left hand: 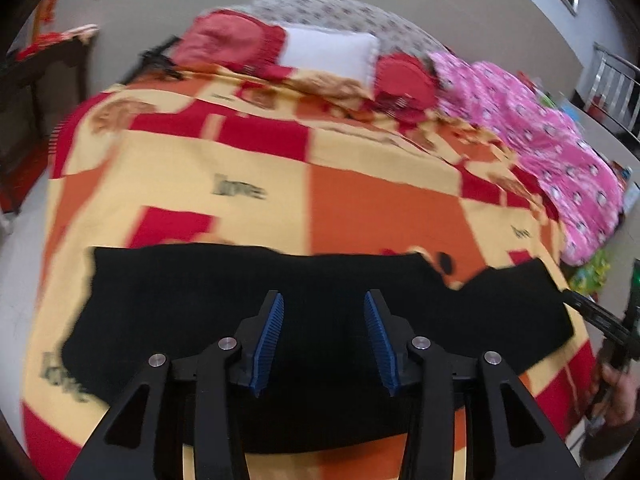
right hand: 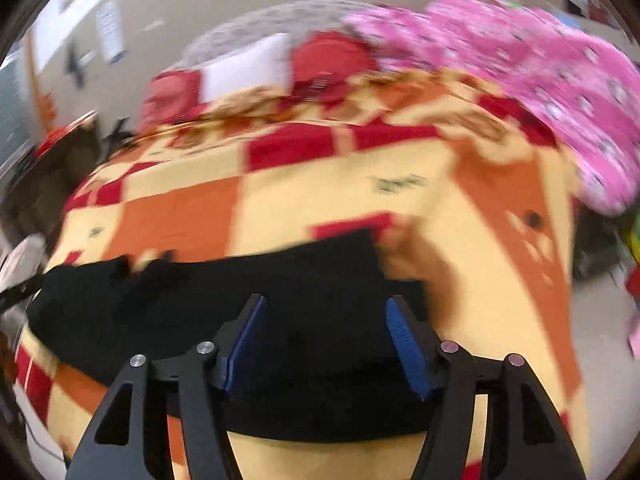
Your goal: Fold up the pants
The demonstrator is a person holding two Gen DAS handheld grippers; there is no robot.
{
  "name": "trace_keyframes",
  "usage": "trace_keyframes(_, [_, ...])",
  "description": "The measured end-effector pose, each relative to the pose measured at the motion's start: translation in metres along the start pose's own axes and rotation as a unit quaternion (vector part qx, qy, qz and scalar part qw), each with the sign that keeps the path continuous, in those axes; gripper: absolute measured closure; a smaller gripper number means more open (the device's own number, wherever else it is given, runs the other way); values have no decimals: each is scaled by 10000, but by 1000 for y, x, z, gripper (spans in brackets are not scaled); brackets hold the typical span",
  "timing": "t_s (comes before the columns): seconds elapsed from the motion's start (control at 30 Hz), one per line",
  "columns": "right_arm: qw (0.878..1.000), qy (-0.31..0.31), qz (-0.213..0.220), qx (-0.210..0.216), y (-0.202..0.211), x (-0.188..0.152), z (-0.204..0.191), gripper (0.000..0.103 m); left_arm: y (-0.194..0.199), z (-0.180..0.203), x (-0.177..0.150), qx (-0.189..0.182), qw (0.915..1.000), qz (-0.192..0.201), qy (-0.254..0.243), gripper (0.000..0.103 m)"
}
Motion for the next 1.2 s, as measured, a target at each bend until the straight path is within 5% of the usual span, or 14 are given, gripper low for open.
trace_keyframes(0.27, [9996, -33, -226, 173, -30, -3, 25, 47, -47, 62, -1, -291, 9976, -488, -405, 58])
trace_keyframes(0.43, [9990, -63, -250, 378, -41, -2, 22, 95, -71, 77, 6, -137, 9975, -496, -487, 55])
trace_keyframes(0.73, [9995, 73, 174, 266, 30, -3, 23, 95, -63, 83, 3, -328, 9981, -309, -413, 51])
trace_keyframes(0.97, [9997, -66, -221, -51, -11, -26, 41, 94, -77, 80, -8, -73, 9974, -247, -680, 51])
trace_keyframes(1.13, [9995, 22, -101, -291, 8, -15, 42, 78, -73, 82, -4, 68, 9966, -142, -808, 51])
trace_keyframes(1.2, [10000, 12, 35, -84, 17, -10, 33, 73, -71, 84, 0, 25, 9964, -76, -838, 51])
Point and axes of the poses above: each gripper's, at about its wrist camera, not at the fingertips, and y roughly against the way its jaws point, z to its right, x to its top, the point moved 9 cm from there along -y, roughly the way its jaws point, and after that the axes turned 7 degrees about x, right-handed, at the moved point
